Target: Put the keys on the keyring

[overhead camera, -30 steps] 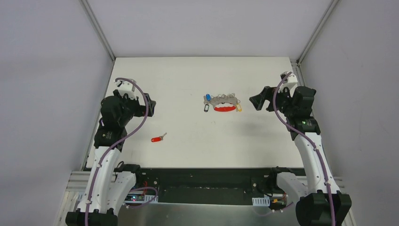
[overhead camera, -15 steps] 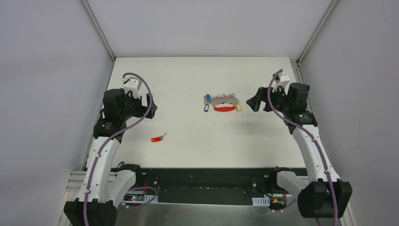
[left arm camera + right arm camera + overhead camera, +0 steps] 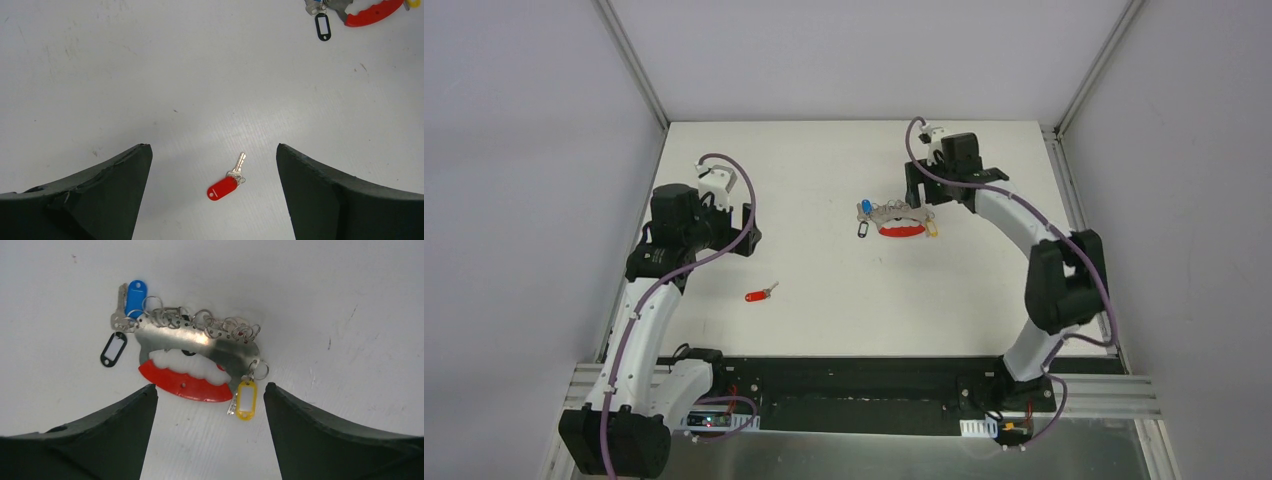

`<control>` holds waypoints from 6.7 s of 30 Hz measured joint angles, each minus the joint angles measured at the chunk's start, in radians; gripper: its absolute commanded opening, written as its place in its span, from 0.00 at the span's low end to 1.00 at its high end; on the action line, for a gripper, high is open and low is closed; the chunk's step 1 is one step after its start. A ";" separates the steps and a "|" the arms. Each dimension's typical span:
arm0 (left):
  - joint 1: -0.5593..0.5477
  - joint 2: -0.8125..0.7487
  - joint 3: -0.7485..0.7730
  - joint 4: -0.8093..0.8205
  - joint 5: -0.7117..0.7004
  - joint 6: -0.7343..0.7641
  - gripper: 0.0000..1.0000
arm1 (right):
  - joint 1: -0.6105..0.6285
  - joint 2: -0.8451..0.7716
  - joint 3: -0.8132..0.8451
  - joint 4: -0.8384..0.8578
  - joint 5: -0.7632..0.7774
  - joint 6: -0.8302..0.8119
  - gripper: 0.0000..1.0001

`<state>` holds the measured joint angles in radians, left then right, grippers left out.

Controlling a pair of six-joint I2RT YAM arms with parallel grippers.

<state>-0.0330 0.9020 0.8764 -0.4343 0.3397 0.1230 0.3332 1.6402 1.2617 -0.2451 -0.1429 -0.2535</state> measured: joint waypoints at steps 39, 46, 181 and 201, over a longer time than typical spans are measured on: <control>0.000 0.040 -0.010 0.003 0.001 0.000 0.93 | 0.187 0.534 0.415 -0.098 0.158 -0.112 0.29; 0.000 0.040 -0.016 0.003 0.001 0.000 0.93 | 0.190 0.534 0.415 -0.103 0.159 -0.134 0.29; -0.050 0.044 -0.009 -0.027 0.027 0.039 0.99 | 0.221 0.304 0.363 -0.212 -0.061 -0.323 0.00; -0.321 0.242 0.452 -0.142 0.315 0.095 0.77 | 0.320 -0.032 0.296 -0.380 -0.518 -0.314 0.00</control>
<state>-0.3538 1.1439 1.3281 -0.5762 0.6548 0.2176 0.6533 1.6077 1.5578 -0.6254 -0.6609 -0.5678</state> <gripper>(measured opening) 0.822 0.007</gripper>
